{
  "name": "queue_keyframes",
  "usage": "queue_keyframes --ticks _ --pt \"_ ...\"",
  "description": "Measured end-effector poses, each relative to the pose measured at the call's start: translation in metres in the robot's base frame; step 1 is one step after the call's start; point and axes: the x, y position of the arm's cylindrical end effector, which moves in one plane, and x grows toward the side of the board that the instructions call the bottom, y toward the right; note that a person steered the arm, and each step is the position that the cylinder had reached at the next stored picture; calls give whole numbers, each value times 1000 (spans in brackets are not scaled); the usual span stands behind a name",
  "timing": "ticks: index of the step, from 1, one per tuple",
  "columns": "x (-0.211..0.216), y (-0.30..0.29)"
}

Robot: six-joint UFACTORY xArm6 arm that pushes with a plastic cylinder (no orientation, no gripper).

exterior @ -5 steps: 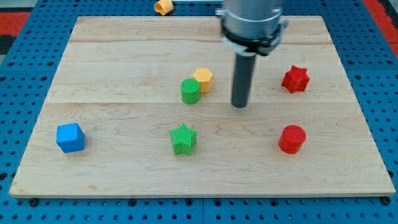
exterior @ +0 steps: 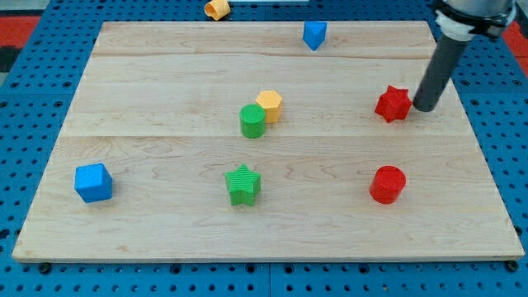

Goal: Move the red star above the yellow hexagon

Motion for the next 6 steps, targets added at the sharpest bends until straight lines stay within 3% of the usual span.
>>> queue_keyframes --ticks 4,5,6 --pt "-41 -152" --pt "-42 -171" --pt "-73 -134"
